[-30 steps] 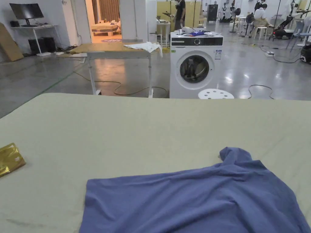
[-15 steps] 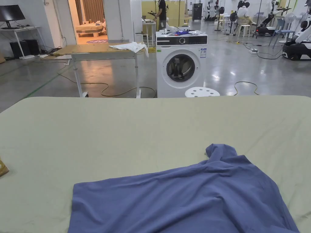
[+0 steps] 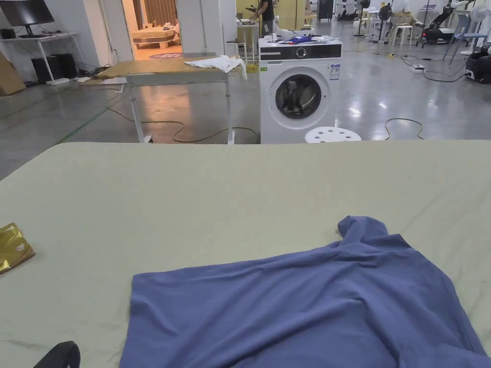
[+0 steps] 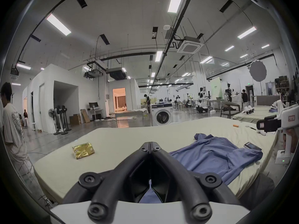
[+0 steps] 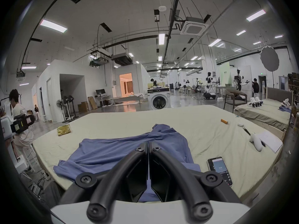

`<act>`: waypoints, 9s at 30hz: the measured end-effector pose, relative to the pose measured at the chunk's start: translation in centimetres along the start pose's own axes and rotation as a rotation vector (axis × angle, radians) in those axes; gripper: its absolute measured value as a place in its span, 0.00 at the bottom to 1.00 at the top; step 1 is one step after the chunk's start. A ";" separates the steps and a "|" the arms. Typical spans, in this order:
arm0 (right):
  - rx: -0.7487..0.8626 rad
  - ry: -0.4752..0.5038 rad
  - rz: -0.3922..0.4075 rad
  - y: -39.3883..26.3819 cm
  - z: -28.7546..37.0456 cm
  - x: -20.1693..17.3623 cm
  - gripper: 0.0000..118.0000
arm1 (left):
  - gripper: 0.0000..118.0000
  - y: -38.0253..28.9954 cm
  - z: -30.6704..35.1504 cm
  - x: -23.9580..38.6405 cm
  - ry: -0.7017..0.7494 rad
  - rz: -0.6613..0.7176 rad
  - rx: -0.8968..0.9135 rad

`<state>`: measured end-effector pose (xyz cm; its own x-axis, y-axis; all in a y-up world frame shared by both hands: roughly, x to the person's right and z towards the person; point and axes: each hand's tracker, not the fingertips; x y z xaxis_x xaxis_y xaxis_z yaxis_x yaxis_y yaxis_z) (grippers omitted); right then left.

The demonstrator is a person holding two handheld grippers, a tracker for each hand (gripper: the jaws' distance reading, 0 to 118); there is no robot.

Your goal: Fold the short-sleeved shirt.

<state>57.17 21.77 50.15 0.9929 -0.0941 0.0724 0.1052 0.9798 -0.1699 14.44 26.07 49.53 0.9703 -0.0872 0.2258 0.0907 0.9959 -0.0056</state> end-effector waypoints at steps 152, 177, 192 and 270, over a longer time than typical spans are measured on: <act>-0.596 -0.300 -0.005 -5.1 -25.5 12.1 0.04 | 0.00 -11.7 -24.7 -5.2 -0.060 0.157 -0.816; -0.540 -0.314 -0.030 -7.1 -3.2 7.1 0.55 | 0.68 -9.0 -8.6 -9.3 -0.066 0.051 -0.705; -0.008 0.029 0.006 1.1 0.7 -0.1 0.56 | 0.69 1.5 -0.6 -2.1 0.022 0.068 -0.040; -0.711 -0.011 -0.037 1.0 -24.9 13.4 0.00 | 0.00 -5.8 -26.9 -11.1 -0.108 0.251 -0.839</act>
<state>71.91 17.06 26.46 0.9878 -0.1194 0.0997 0.1528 0.6233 -0.7669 9.19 20.57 20.87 0.9611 0.1772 0.2121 0.0534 0.6338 -0.7717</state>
